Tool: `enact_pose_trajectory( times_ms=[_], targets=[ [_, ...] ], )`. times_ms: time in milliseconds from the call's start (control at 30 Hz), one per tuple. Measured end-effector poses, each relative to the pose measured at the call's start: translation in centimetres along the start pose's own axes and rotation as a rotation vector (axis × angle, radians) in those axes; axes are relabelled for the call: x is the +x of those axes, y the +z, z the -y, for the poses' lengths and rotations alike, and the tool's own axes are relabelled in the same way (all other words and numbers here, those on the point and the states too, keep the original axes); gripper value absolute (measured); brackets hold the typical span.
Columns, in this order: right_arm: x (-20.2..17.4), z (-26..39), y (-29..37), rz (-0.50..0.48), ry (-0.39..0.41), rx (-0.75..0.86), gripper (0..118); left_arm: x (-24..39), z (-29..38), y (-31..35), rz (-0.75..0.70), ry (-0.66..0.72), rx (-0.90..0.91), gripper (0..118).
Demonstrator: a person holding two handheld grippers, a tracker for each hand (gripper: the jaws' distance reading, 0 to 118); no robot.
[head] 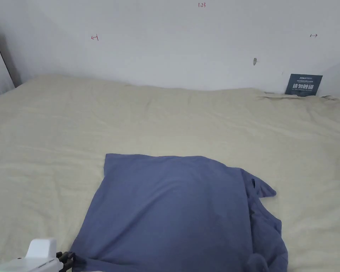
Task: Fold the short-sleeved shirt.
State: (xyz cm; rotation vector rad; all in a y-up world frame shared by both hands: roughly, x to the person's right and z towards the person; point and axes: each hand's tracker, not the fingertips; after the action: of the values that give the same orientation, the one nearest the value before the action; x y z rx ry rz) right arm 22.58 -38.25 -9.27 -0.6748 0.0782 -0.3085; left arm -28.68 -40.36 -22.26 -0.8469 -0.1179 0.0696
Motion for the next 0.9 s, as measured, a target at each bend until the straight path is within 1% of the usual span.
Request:
enact_pose_trajectory(
  times_ms=[100, 200, 367, 533, 600, 633, 700, 733, 767, 833, 867, 900],
  targets=[
    [0.3, 0.7, -0.6, 0.007, 0.005, -0.016, 4, -0.1, 0.8, -0.5, -0.008, 0.001, -0.018, 1],
    [0.7, 1.1, -1.8, 0.035, 0.001, -0.051, 4, 0.1, 1.4, -1.3, -0.016, 0.007, -0.033, 1],
    [1.7, 2.4, -4.5, 0.099, -0.044, -0.154, 4, 0.4, 2.4, -3.0, -0.039, 0.006, -0.091, 1],
    [1.5, 3.3, -5.5, 0.123, -0.028, -0.206, 4, 1.1, 2.9, -2.8, -0.061, 0.025, -0.091, 1],
    [1.2, 3.2, -5.2, 0.137, -0.028, -0.202, 4, 1.3, 2.9, -2.5, -0.064, 0.031, -0.094, 5],
    [1.1, 3.0, -5.1, 0.148, -0.025, -0.203, 5, 1.5, 2.8, -2.4, -0.064, 0.030, -0.095, 12],
    [0.9, 2.5, -4.9, 0.155, -0.013, -0.206, 8, 1.8, 2.6, -2.2, -0.082, 0.019, -0.088, 30],
    [0.8, 2.2, -4.5, 0.154, -0.008, -0.198, 12, 1.9, 2.4, -2.0, -0.085, 0.019, -0.083, 43],
    [0.6, 1.8, -4.2, 0.156, -0.001, -0.188, 21, 2.1, 2.2, -1.7, -0.082, 0.019, -0.075, 66],
    [0.0, 0.3, -3.4, 0.158, 0.032, -0.136, 37, 2.7, 1.1, -0.5, -0.055, 0.025, -0.025, 95],
    [-0.3, -0.2, -3.0, 0.156, 0.046, -0.114, 51, 2.9, 0.7, -0.2, -0.049, 0.027, -0.004, 107],
    [-0.7, -1.2, -2.6, 0.157, 0.067, -0.082, 65, 3.2, 0.0, 0.3, -0.048, 0.028, 0.016, 110]
  ],
)
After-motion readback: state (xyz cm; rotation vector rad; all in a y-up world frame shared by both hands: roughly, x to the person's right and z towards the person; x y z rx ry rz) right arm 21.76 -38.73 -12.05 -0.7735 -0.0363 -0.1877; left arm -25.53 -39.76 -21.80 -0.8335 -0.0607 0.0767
